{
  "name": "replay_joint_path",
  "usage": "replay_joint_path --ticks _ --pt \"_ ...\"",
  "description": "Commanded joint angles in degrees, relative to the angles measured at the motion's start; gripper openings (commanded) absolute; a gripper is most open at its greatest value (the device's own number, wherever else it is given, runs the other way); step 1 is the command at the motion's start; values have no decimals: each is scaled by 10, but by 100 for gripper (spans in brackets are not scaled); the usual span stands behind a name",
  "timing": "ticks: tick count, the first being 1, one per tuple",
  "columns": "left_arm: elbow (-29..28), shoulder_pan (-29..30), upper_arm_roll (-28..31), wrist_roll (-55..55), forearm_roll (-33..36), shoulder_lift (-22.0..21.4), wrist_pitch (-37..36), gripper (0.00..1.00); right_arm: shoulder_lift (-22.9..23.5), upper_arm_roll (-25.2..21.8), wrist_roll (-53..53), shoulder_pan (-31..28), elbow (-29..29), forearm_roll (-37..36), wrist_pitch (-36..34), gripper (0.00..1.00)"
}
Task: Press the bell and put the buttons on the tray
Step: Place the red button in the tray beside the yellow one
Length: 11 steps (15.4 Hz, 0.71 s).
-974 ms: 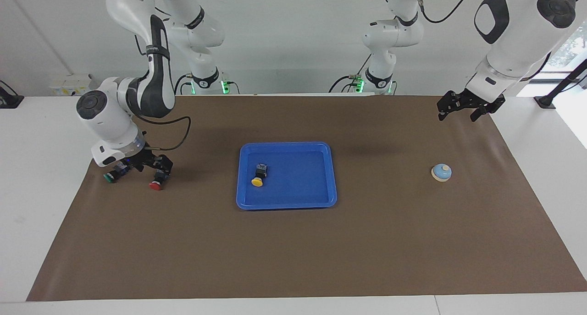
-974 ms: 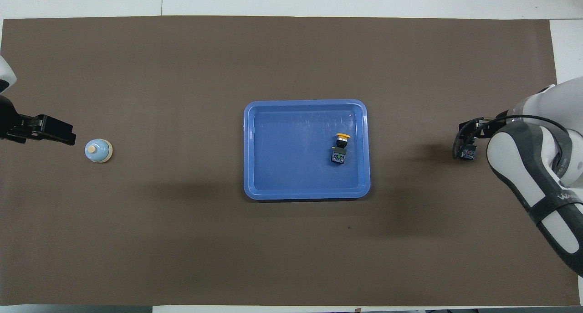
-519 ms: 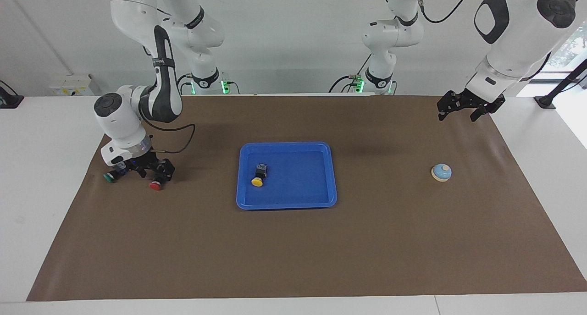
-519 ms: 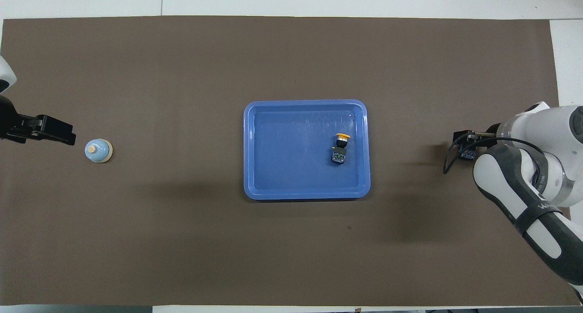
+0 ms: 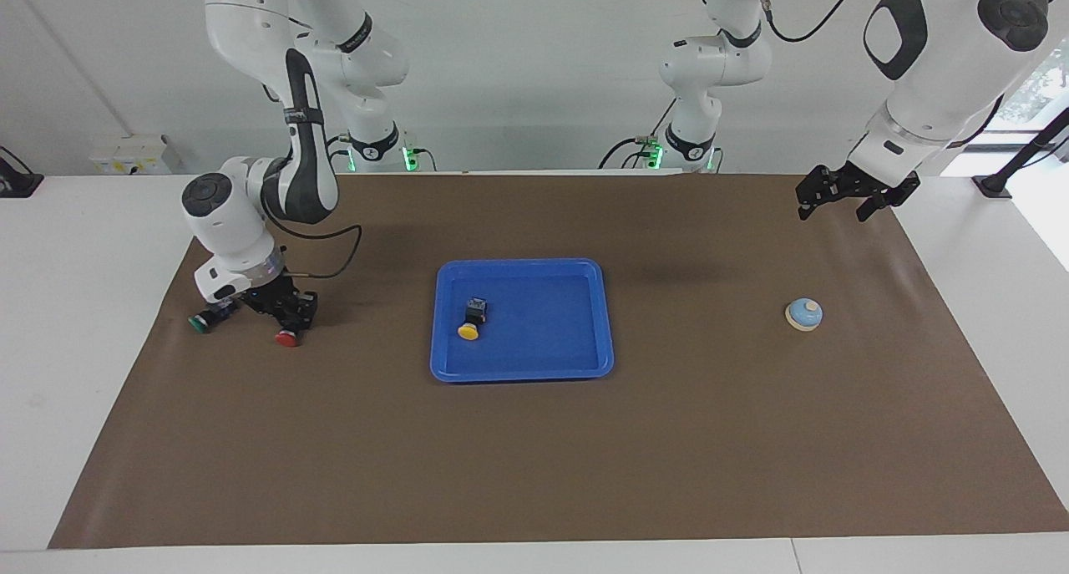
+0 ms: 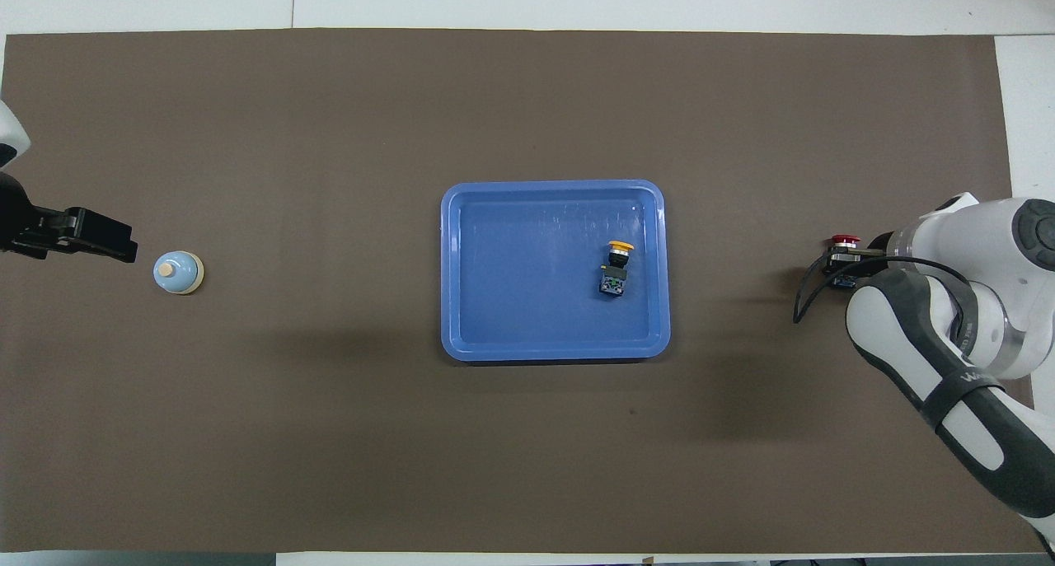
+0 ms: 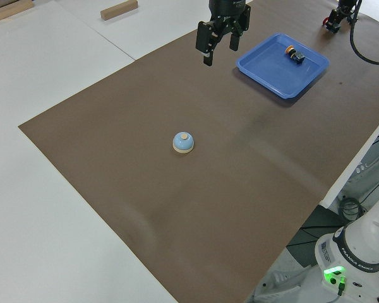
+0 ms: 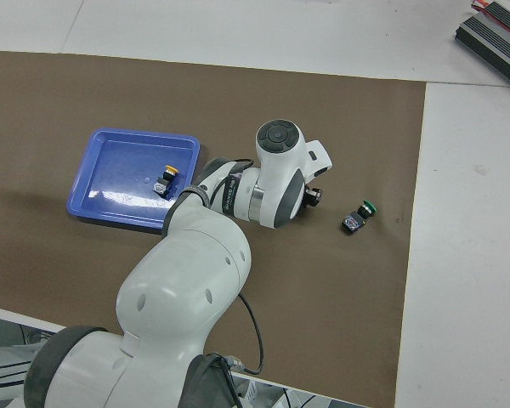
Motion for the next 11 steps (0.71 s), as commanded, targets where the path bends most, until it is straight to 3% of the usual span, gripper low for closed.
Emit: replay_joint_path --ticks 1,5,8,11 --pt "0 1 1 -5 -1 -7 -7 100 -8 6 -6 1 6 -2 -18 0" --pt "0 1 1 -5 -1 -7 -7 100 2 6 13 62 116 -2 -148 0" --pt "0 1 1 -5 -1 -7 -7 100 26 5 93 137 209 -2 -241 0" --pt "0 1 1 -5 -1 -7 -7 100 41 5 201 235 263 -2 -283 0"
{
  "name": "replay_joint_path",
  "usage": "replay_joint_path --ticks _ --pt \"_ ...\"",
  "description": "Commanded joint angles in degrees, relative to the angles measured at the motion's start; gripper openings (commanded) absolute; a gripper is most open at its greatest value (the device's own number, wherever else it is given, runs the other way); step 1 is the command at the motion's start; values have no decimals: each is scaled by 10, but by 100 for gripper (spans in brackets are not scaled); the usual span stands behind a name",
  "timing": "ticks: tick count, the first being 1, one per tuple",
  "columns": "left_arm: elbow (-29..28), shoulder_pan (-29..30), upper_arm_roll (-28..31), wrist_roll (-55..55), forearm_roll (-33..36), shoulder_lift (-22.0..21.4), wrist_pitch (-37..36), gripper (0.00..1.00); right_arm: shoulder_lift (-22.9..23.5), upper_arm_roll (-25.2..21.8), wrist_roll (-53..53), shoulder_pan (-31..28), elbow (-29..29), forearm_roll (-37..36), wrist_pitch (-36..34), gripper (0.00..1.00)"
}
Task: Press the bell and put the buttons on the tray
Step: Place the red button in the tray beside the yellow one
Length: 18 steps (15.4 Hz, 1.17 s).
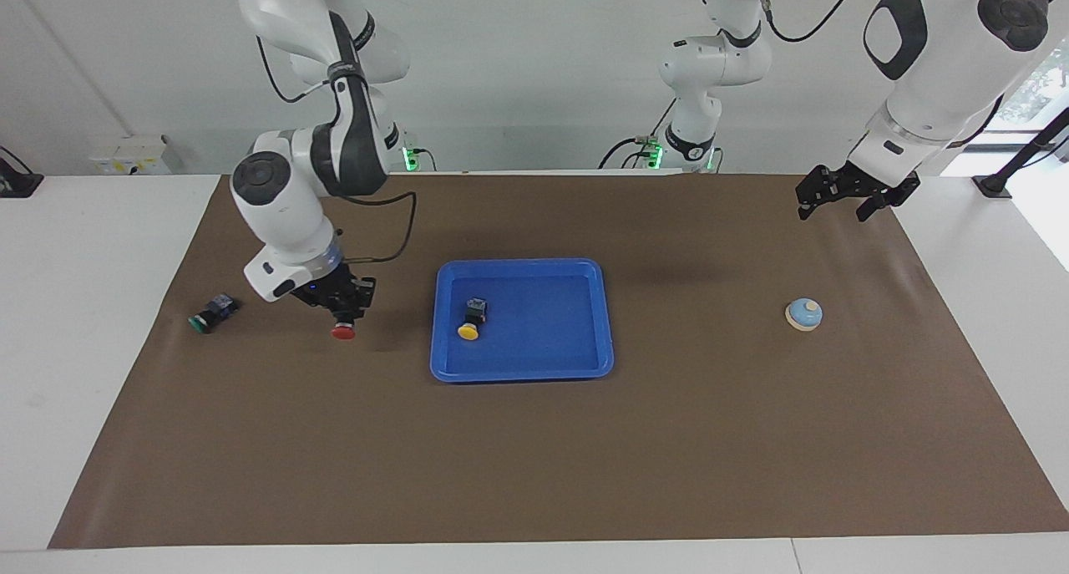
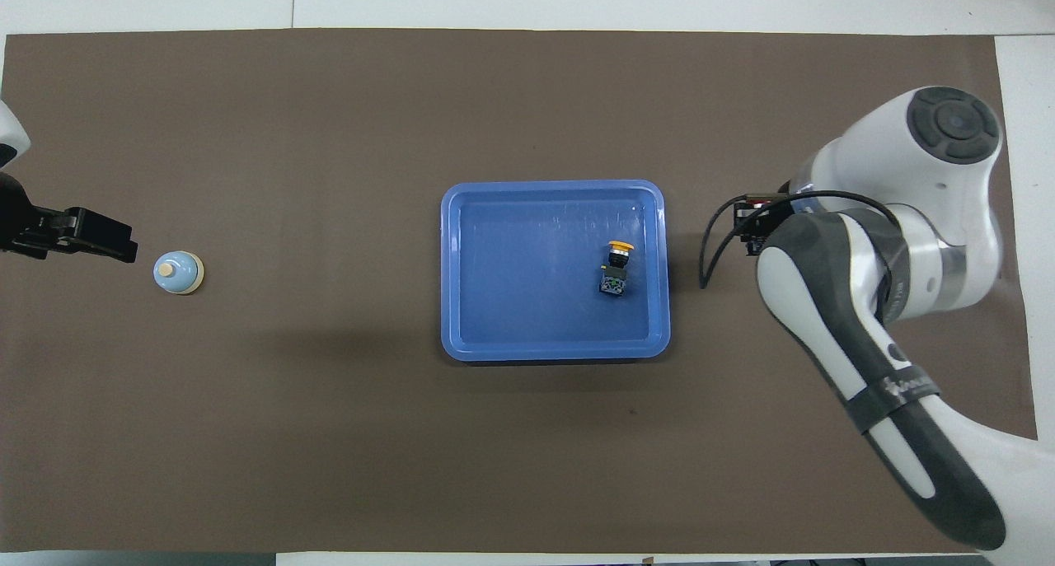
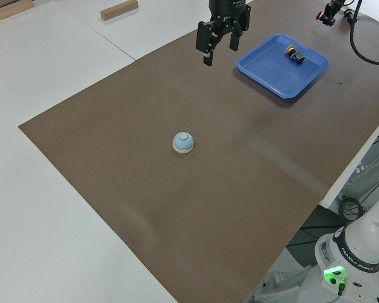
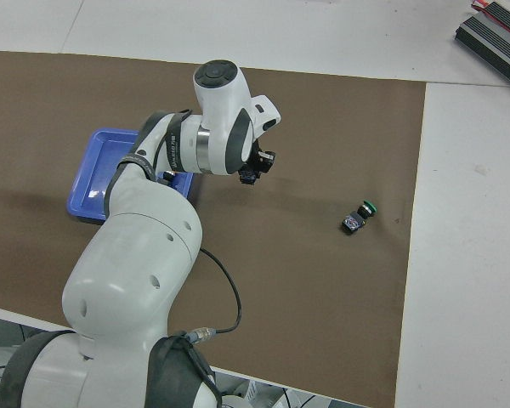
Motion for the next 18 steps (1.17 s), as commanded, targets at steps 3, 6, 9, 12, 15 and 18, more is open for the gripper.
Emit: replay_joint_path --ticks 3,6,9,12,15,18 --pt "0 1 1 -5 -1 -7 -7 100 64 -2 183 146 87 6 -25 0" --pt "0 1 1 -5 -1 -7 -7 100 124 -1 234 183 148 9 -9 0" --pt "0 1 1 -5 -1 -7 -7 100 155 -1 240 208 122 8 64 0" --pt "0 1 1 -5 -1 -7 -7 100 155 -1 237 201 88 6 99 0" --pt "0 1 1 -5 -1 -7 -7 100 151 -1 237 201 67 7 122 0" --pt "0 1 1 -5 -1 -7 -7 100 146 -1 258 200 50 9 132 10"
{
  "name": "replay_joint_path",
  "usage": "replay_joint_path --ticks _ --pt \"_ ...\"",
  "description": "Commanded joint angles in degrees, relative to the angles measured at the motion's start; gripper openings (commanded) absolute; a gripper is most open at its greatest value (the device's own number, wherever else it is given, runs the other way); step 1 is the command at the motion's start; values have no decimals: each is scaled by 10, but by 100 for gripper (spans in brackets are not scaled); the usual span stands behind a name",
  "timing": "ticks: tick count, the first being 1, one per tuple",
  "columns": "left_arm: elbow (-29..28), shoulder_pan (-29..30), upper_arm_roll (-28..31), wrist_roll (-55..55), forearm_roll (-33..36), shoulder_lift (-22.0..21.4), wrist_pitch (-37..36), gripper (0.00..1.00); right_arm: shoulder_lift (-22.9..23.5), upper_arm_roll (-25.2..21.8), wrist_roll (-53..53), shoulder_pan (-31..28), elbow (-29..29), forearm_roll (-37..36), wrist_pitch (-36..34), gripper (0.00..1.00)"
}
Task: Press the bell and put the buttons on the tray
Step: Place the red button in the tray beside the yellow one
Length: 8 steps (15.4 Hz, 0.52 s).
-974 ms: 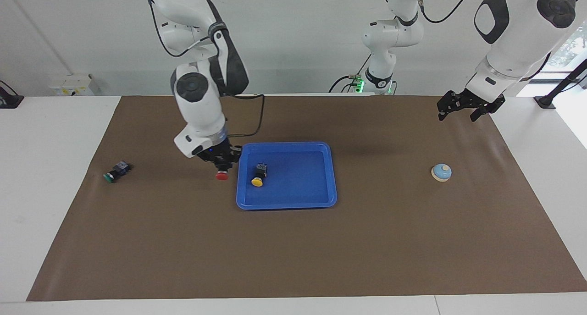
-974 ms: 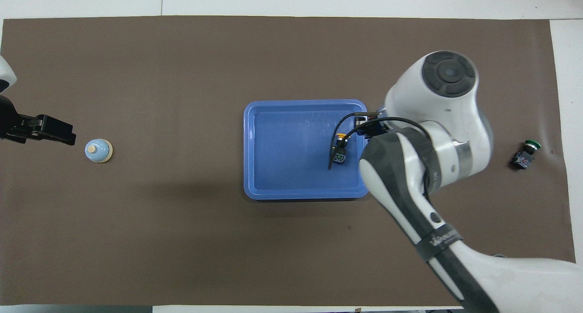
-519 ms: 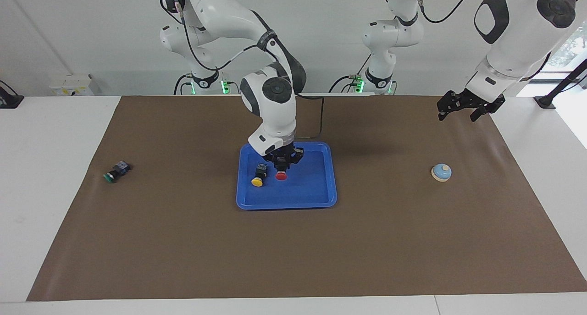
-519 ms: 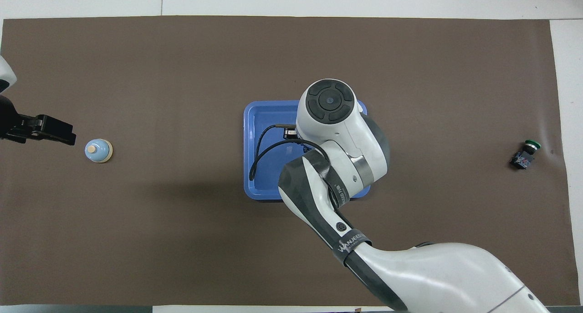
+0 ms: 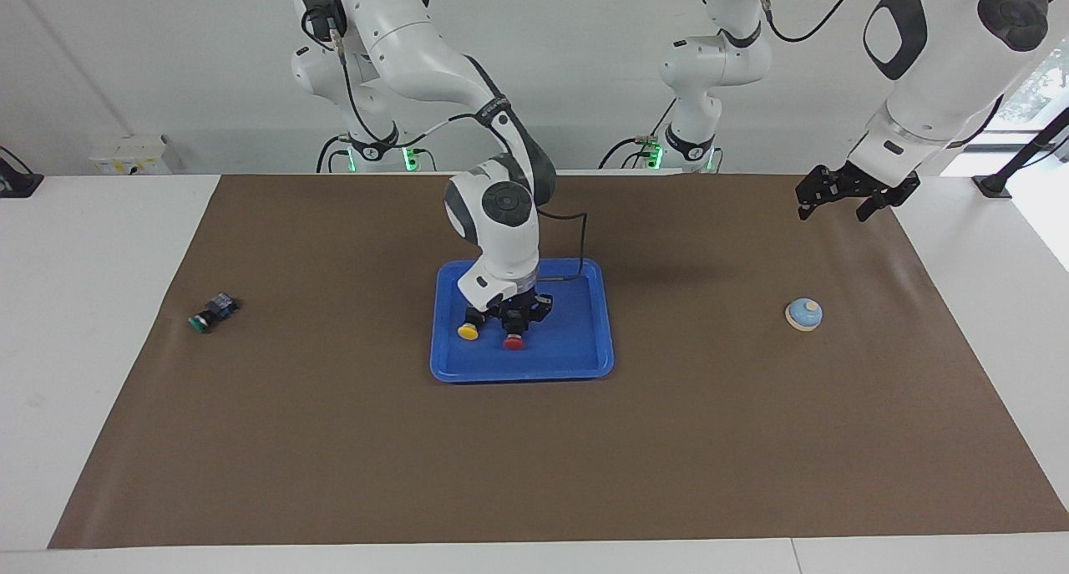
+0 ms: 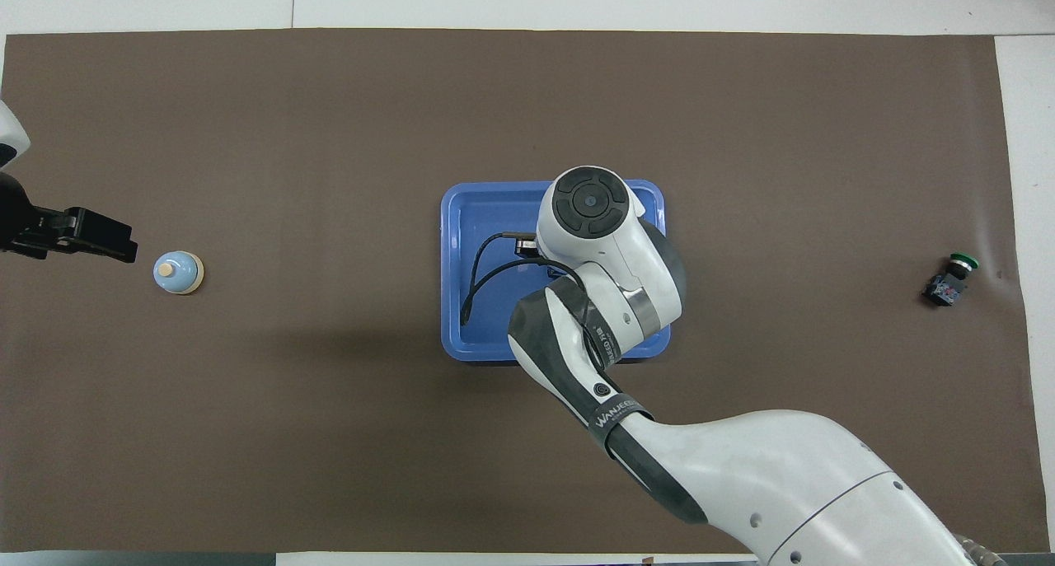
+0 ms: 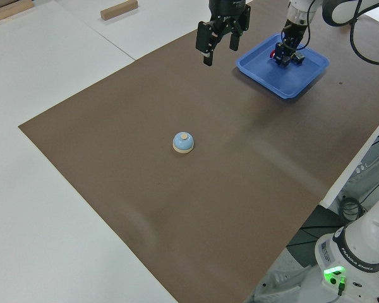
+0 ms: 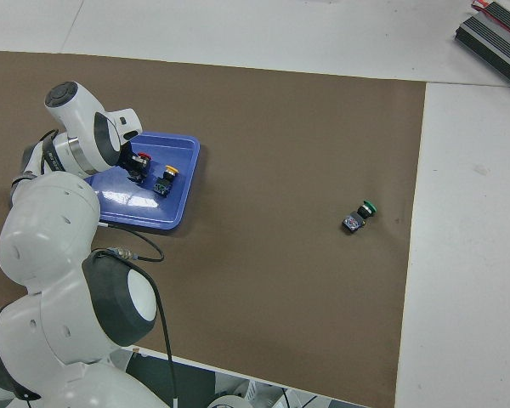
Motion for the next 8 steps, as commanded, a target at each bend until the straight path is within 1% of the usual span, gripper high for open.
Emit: replay_joint_path --ticks 1,2,3,5,6,8 --pt "0 1 1 -5 -1 -7 -7 100 -21 2 34 -3 -25 9 8 80" --pt "0 1 1 -5 -1 -7 -7 100 -21 2 47 -3 -14 9 -4 100" --pt "0 1 1 -5 -1 -7 -7 100 -21 1 61 -3 0 9 -23 100" --pt "0 1 1 -5 -1 -7 -7 100 -30 0 63 -18 38 9 -87 100" --pt "-1 1 1 -5 -1 -7 -7 100 -41 -2 63 -27 44 9 -106 100" --pt "-1 1 1 -5 -1 -7 -7 100 -80 -3 49 -68 40 8 -141 100"
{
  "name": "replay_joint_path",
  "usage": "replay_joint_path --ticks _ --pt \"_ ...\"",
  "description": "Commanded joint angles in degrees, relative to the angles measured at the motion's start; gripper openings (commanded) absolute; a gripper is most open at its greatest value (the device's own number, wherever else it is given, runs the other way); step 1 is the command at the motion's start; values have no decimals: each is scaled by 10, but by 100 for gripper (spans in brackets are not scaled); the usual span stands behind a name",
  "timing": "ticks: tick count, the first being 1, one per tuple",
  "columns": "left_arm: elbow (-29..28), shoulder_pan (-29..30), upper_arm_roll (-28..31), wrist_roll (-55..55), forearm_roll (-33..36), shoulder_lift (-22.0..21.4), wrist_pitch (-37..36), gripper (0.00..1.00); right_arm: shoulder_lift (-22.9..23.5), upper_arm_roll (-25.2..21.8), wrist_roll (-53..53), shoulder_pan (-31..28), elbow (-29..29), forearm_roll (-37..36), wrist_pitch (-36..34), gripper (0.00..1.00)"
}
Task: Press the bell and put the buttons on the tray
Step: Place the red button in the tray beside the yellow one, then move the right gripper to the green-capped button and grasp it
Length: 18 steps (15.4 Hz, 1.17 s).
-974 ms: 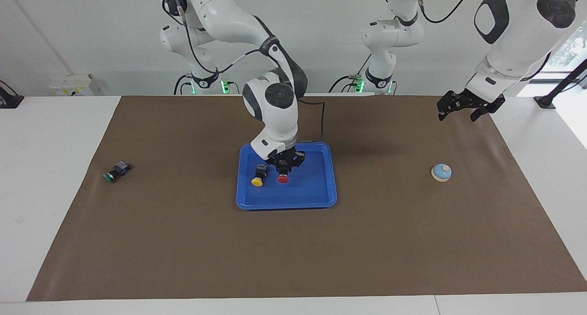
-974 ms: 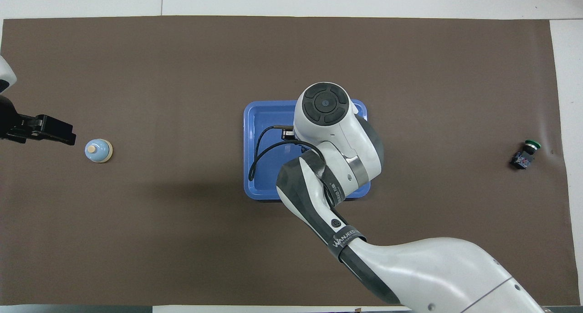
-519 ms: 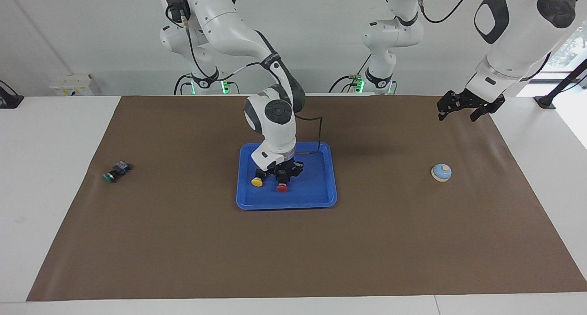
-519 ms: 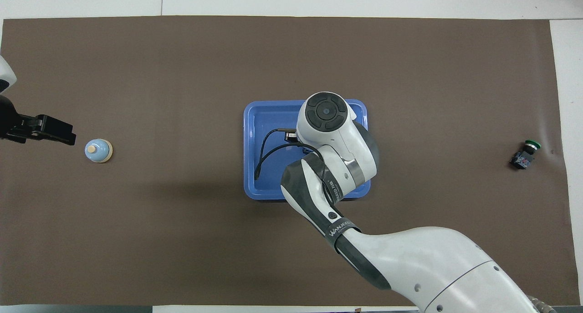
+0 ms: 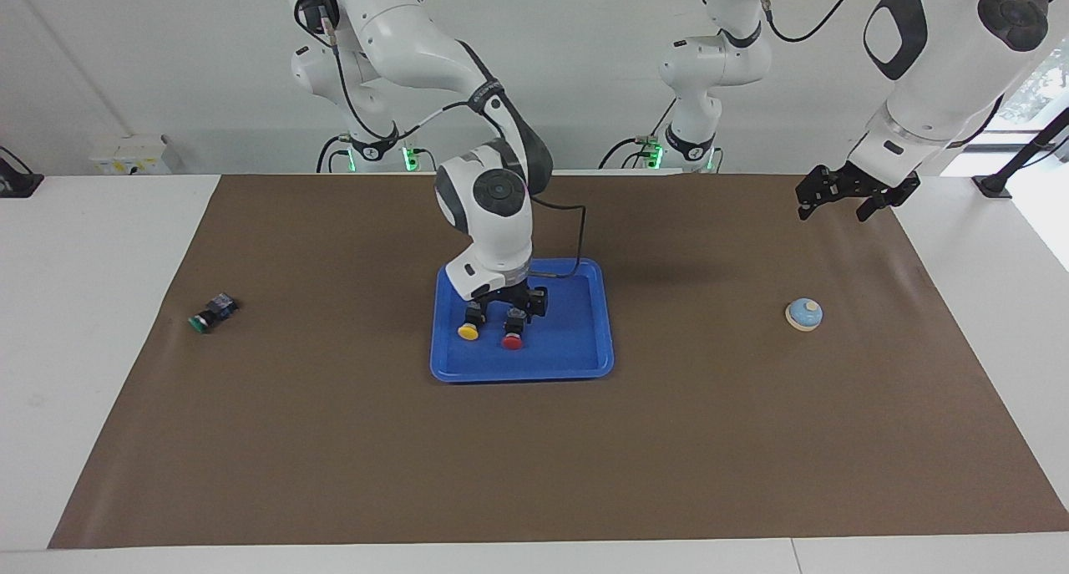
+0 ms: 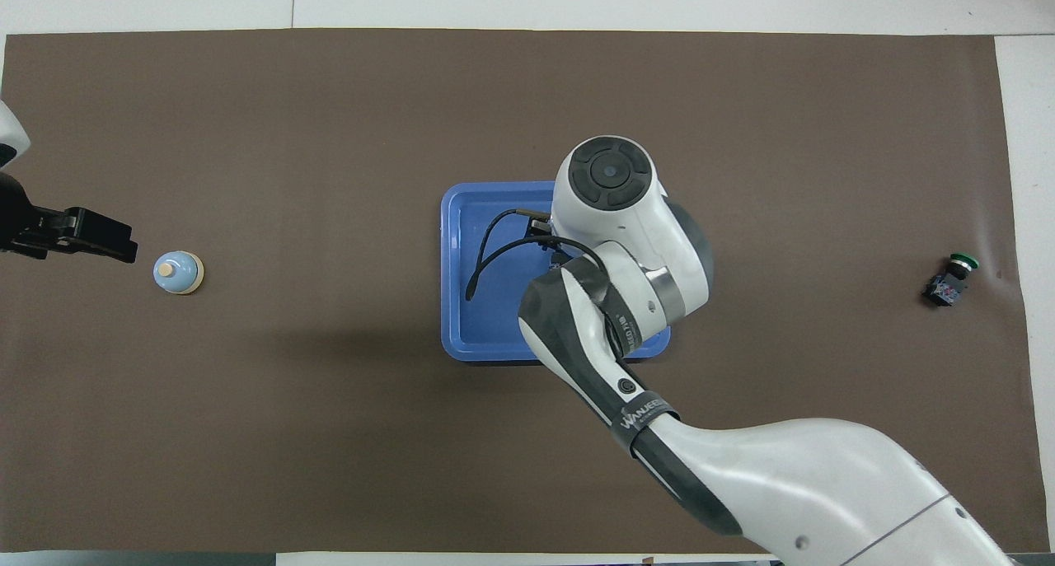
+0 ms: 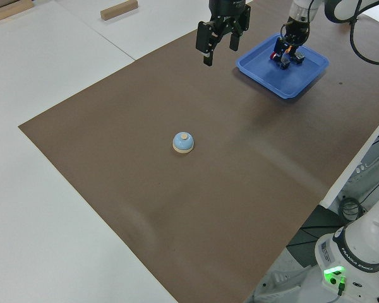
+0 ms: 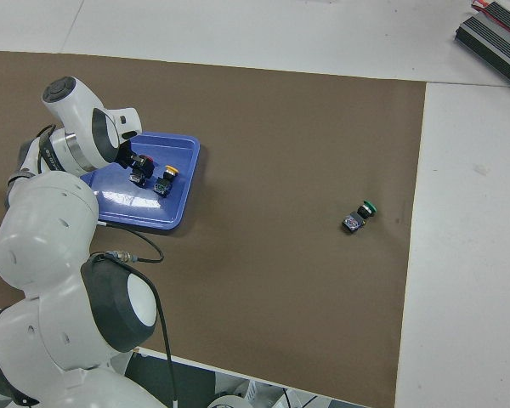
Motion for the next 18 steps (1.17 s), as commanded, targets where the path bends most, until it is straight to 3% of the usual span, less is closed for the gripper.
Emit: replay_joint_path --ticks 1,5,8,10,14,16,18 --pt "-1 1 1 -5 -1 -7 -7 100 -61 5 -35 -67 -4 8 -62 100" --pt "0 1 1 -5 -1 -7 -7 100 -106 3 -222 -205 -8 5 -150 100" --pt "0 1 1 -5 -1 -7 -7 100 -115 2 -376 -316 -34 -7 -148 100" --pt "0 1 1 -5 -1 -7 -7 100 -128 2 -425 -376 -73 -23 -111 100" --pt "0 1 1 -5 -1 -7 -7 100 -165 2 -460 -451 -201 -36 41 100" --pt "0 1 1 -5 -1 -7 -7 100 -186 1 -454 -467 -276 -36 124 100" --pt "0 1 1 -5 -1 -7 -7 100 -190 -2 -424 -467 -311 -46 173 100"
